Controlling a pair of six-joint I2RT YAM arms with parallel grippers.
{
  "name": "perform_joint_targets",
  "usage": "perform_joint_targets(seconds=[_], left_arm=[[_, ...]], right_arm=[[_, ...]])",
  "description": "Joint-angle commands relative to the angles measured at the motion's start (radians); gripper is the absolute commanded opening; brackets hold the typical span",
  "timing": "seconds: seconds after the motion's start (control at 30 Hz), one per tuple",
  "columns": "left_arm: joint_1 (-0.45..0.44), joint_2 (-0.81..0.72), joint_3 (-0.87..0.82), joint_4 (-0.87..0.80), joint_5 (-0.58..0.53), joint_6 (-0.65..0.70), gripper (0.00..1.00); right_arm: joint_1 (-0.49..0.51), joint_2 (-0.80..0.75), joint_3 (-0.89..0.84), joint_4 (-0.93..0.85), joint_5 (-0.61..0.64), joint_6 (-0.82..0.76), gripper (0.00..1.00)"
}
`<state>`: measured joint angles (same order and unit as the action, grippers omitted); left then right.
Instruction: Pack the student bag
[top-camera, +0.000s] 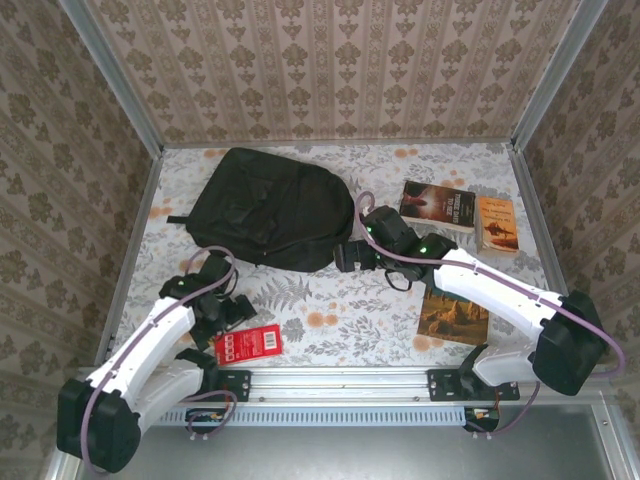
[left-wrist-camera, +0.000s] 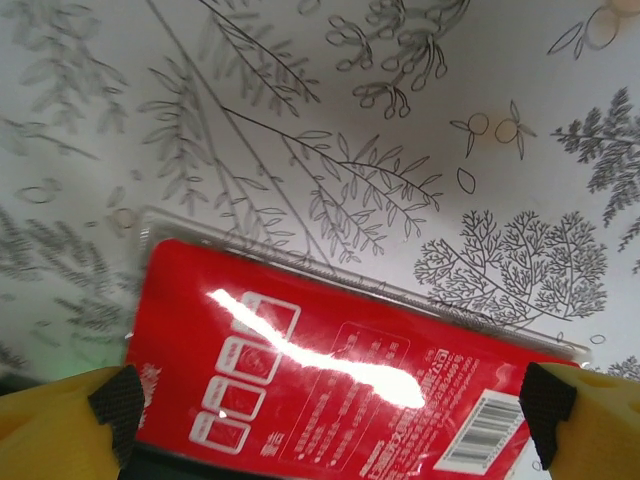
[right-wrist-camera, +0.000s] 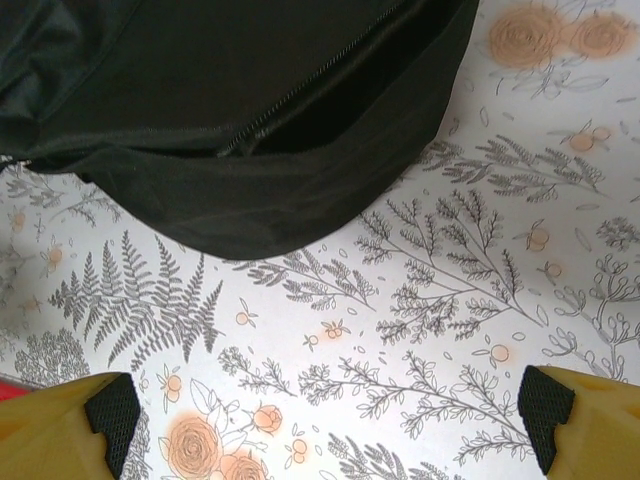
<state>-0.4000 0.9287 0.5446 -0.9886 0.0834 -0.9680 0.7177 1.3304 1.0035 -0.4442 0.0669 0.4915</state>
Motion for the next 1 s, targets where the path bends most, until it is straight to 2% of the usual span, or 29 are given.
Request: perform_joint_targets(seconds=[0.0, 0.2, 0.33, 0.43, 0.53, 0.73, 0.87, 0.97], left_arm=[[-0.013, 0.064, -0.050, 0.181, 0.114, 0.043, 1.00], [-0.050, 0.200, -0.060, 0.421, 0.275, 0.105, 1.00], [-0.129, 0.275, -0.040, 0.564, 0.360, 0.106, 1.00], [-0.179, 0.332, 0.006, 0.626, 0.396, 0.113, 1.00], [-0.221, 0.356, 0.075, 0.592, 0.380, 0.149, 1.00], [-0.226, 0.206, 0.091, 0.468, 0.267, 0.201, 1.00], [-0.220, 0.145, 0.047, 0.439, 0.256, 0.205, 1.00], [-0.216, 0.167, 0.036, 0.410, 0.257, 0.220, 1.00]], right_arm=[[0.008, 0.006, -0.007, 0.029, -0.044, -0.022, 1.00], [0.024, 0.038, 0.026, 0.016, -0.061, -0.031, 1.00], [0.025, 0.028, 0.013, 0.009, -0.048, -0.035, 1.00], [0.026, 0.020, 0.000, -0.002, -0.052, -0.039, 1.00], [0.024, 0.005, -0.027, -0.008, -0.087, -0.033, 1.00], [0.023, -0.002, -0.085, 0.004, -0.316, -0.021, 0.99], [0.009, 0.106, -0.091, 0.081, -0.592, 0.068, 0.97], [0.011, 0.191, -0.088, 0.104, -0.690, 0.100, 0.97]])
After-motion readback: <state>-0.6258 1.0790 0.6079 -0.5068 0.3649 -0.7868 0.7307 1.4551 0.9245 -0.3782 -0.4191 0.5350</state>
